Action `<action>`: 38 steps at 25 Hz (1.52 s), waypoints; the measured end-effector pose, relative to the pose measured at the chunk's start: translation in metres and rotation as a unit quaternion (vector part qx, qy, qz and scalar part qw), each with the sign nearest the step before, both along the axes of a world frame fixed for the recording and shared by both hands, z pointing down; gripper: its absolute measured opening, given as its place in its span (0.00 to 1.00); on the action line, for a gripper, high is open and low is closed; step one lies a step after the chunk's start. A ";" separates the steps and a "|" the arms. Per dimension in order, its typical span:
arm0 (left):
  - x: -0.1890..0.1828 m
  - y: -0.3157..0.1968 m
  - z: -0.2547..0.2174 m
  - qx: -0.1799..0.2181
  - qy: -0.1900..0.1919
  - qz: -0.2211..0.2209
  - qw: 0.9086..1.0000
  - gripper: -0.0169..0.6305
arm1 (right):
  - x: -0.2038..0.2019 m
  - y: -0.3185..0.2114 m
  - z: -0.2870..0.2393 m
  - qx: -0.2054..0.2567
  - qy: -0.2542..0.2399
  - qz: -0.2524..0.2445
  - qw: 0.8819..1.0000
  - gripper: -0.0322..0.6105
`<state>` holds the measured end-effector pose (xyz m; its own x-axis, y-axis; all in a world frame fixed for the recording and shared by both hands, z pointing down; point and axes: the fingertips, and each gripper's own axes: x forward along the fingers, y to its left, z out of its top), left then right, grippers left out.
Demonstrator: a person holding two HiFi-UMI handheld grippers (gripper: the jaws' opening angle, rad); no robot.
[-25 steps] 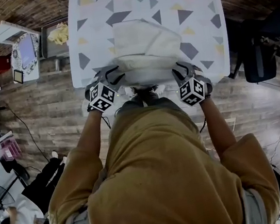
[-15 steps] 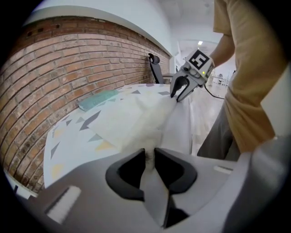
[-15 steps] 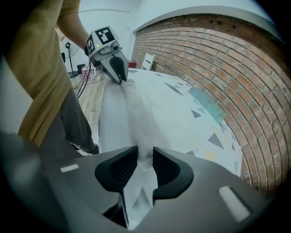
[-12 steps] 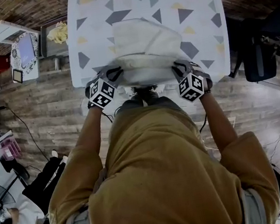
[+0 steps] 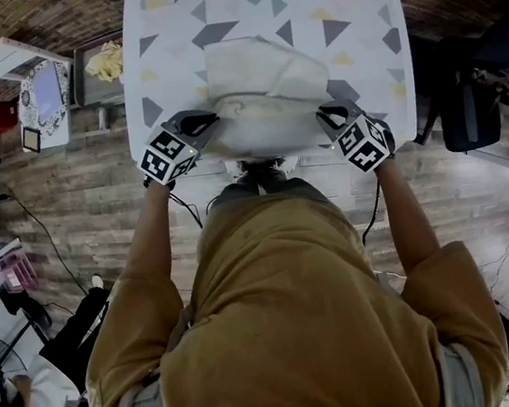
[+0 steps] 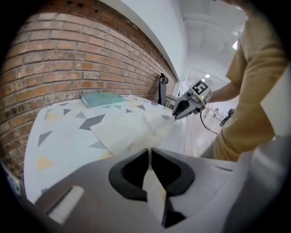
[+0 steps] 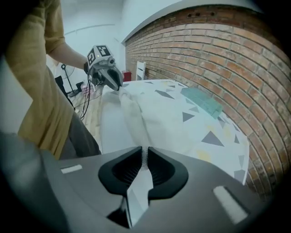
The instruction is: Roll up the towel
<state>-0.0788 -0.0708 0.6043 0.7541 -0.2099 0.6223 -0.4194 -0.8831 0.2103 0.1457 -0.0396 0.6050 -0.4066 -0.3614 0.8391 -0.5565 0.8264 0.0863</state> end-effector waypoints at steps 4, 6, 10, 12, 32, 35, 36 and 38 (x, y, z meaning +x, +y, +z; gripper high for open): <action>0.001 -0.016 -0.002 -0.071 0.052 -0.031 0.996 0.15 | 0.004 -0.024 -0.010 -0.033 -0.043 0.034 0.998 0.12; 0.001 -0.026 0.001 -0.095 0.066 -0.050 0.992 0.15 | 0.008 -0.037 -0.010 -0.048 -0.060 0.059 0.995 0.12; -0.001 -0.048 0.012 -0.124 0.078 -0.099 0.984 0.15 | 0.018 -0.057 0.002 -0.064 -0.064 0.104 0.990 0.12; 0.000 -0.057 0.018 -0.125 0.071 -0.121 0.982 0.15 | 0.018 -0.063 0.008 -0.059 -0.051 0.114 0.990 0.12; -0.038 -0.078 -0.002 0.034 0.032 -0.264 0.963 0.16 | 0.048 -0.069 -0.016 0.091 -0.025 0.215 0.972 0.17; -0.048 -0.057 -0.004 0.046 0.029 -0.258 0.965 0.16 | 0.053 -0.048 -0.029 0.112 -0.033 0.230 0.966 0.17; -0.046 -0.046 -0.003 0.051 0.022 -0.243 0.969 0.16 | 0.051 -0.038 -0.025 0.110 -0.031 0.225 0.968 0.17; -0.037 -0.026 0.000 0.063 0.009 -0.206 0.977 0.16 | 0.043 -0.016 -0.011 0.099 -0.022 0.211 0.972 0.17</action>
<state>-0.1163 -0.0971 0.6048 0.5997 -0.5716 0.5601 -0.7417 -0.6597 0.1209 0.1890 -0.0559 0.5939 -0.2207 -0.6563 0.7215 -0.8490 0.4934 0.1892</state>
